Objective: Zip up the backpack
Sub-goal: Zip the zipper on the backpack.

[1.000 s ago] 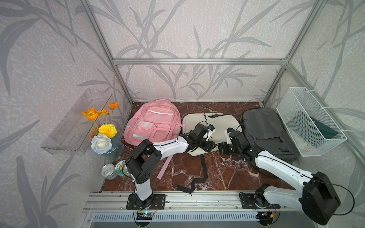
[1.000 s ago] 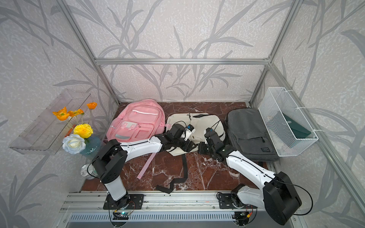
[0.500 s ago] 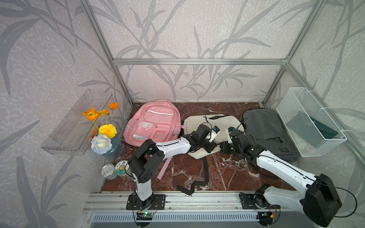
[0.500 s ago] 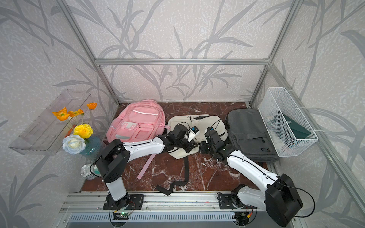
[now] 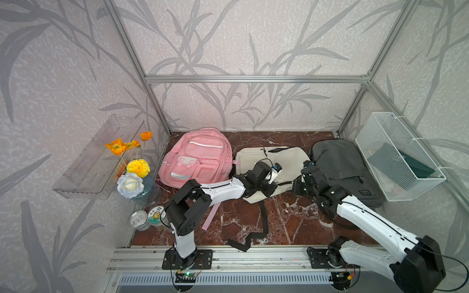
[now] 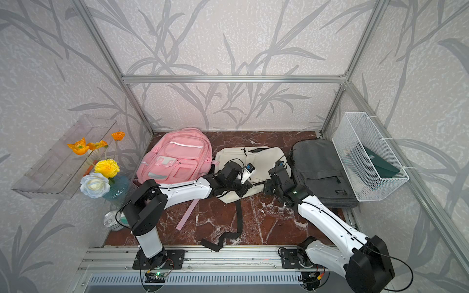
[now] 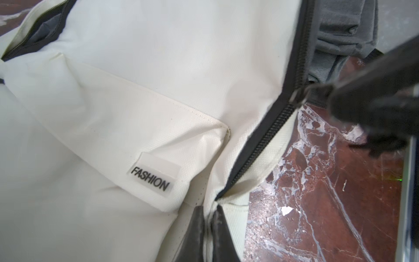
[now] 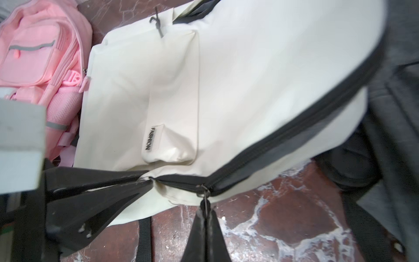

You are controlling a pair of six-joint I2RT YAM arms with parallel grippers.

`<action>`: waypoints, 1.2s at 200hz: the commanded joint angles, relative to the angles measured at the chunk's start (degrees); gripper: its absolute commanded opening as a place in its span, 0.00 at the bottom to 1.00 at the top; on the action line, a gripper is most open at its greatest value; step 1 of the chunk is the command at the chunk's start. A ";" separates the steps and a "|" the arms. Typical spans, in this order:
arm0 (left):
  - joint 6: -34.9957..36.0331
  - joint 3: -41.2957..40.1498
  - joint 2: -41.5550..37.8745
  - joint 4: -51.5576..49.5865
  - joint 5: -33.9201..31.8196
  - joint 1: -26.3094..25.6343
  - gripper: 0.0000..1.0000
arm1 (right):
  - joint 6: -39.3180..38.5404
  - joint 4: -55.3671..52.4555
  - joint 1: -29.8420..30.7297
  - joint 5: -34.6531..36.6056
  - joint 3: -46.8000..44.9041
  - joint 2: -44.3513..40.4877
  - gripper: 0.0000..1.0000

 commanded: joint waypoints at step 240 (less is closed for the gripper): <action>7.42 -2.41 -7.62 4.49 13.03 6.99 0.71 | 3.84 9.22 5.64 -10.78 2.48 5.26 0.00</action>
